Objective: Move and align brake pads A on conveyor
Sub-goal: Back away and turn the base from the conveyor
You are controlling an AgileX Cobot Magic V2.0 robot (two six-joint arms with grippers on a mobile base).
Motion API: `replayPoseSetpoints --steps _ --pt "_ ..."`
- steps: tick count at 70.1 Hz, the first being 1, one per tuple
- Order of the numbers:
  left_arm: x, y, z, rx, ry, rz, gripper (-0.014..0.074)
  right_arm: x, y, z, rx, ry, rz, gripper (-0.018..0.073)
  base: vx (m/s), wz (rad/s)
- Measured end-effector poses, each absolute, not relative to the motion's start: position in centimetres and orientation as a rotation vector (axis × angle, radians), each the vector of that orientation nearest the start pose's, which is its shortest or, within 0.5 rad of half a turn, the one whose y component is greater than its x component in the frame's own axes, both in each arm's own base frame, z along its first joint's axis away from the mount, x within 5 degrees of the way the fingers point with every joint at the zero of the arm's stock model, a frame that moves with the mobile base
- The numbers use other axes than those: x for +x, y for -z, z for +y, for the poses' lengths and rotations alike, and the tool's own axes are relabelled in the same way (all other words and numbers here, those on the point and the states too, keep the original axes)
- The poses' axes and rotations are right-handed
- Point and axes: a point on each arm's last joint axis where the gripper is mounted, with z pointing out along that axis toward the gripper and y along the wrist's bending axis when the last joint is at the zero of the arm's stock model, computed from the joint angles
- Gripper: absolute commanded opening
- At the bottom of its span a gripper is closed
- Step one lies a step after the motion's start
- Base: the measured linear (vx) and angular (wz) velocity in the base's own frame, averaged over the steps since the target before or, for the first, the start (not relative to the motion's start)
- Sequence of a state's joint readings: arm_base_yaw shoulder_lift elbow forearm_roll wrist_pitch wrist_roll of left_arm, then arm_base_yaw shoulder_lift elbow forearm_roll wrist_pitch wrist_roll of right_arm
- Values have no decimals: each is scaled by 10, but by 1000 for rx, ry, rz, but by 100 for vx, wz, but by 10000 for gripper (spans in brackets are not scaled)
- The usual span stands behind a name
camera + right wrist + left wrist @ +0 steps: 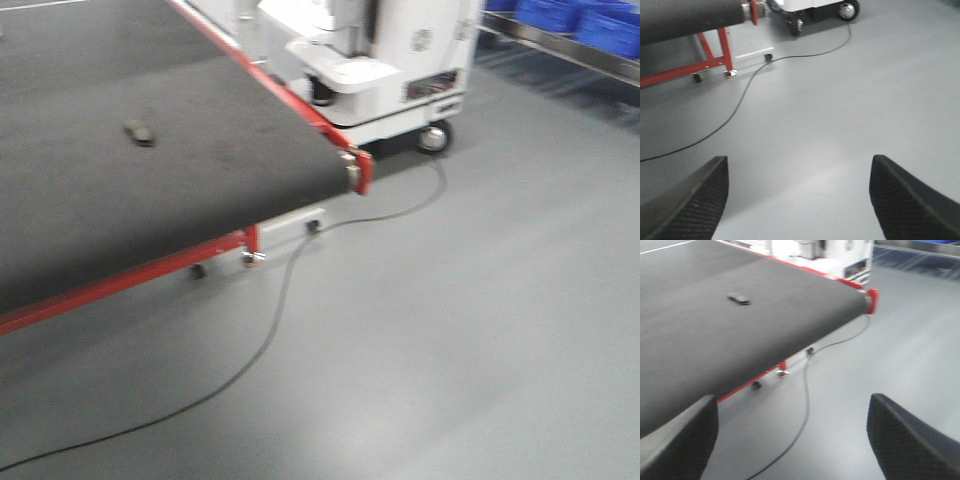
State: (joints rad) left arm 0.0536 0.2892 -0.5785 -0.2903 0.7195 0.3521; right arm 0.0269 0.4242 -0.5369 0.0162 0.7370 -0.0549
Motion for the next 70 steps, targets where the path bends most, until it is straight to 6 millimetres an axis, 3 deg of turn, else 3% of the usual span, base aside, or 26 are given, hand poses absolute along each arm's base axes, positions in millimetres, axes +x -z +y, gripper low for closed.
replayPoseSetpoints --steps 37,70 --pt "51 -325 -14 202 53 1876 586 78 -299 3 -80 -1 2106 565 -30 -58" --pt "51 -325 -14 202 53 1876 586 78 -299 3 -82 3 2106 565 -27 -89"
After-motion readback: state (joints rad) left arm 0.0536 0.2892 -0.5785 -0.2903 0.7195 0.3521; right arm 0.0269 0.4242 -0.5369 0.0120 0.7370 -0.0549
